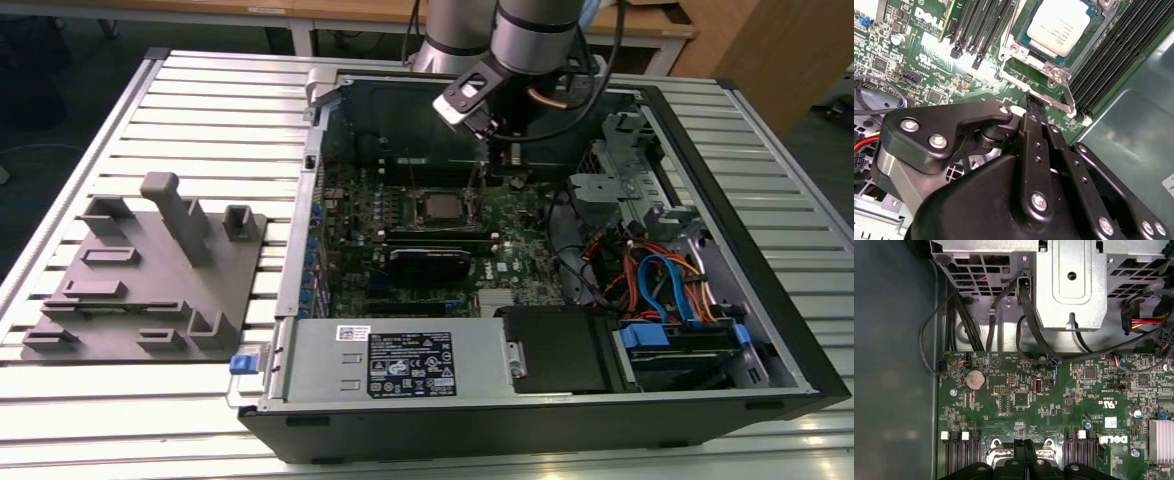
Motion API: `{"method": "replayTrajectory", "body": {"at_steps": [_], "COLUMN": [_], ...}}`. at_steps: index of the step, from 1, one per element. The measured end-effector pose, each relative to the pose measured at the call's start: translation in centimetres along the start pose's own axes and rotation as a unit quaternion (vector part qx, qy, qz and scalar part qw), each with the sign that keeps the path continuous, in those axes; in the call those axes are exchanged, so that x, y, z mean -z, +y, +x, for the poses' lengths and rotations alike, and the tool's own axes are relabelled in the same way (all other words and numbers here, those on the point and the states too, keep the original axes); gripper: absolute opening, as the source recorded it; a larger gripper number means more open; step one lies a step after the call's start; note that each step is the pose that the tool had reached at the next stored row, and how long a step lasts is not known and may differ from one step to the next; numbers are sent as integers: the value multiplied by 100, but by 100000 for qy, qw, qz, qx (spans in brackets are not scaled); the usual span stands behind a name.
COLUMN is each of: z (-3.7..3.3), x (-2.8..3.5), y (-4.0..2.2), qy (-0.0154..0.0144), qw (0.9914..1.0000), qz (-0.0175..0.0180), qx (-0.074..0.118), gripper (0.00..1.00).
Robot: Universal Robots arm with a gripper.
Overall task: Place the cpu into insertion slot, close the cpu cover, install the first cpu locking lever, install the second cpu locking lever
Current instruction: 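Close the cpu cover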
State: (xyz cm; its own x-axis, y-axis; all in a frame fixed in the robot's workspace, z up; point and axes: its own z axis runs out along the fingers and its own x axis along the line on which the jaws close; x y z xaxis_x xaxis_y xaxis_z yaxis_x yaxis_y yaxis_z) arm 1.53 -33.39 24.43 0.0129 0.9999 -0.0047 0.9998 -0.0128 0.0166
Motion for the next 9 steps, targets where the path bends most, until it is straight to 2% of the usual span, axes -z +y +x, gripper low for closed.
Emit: {"method": "replayTrajectory", "body": {"at_steps": [9], "z": [-1], "x": [-6], "y": [-45], "qy": [-1], "qw": [100000], "qz": [-1], "qx": [3], "gripper": [10]}}
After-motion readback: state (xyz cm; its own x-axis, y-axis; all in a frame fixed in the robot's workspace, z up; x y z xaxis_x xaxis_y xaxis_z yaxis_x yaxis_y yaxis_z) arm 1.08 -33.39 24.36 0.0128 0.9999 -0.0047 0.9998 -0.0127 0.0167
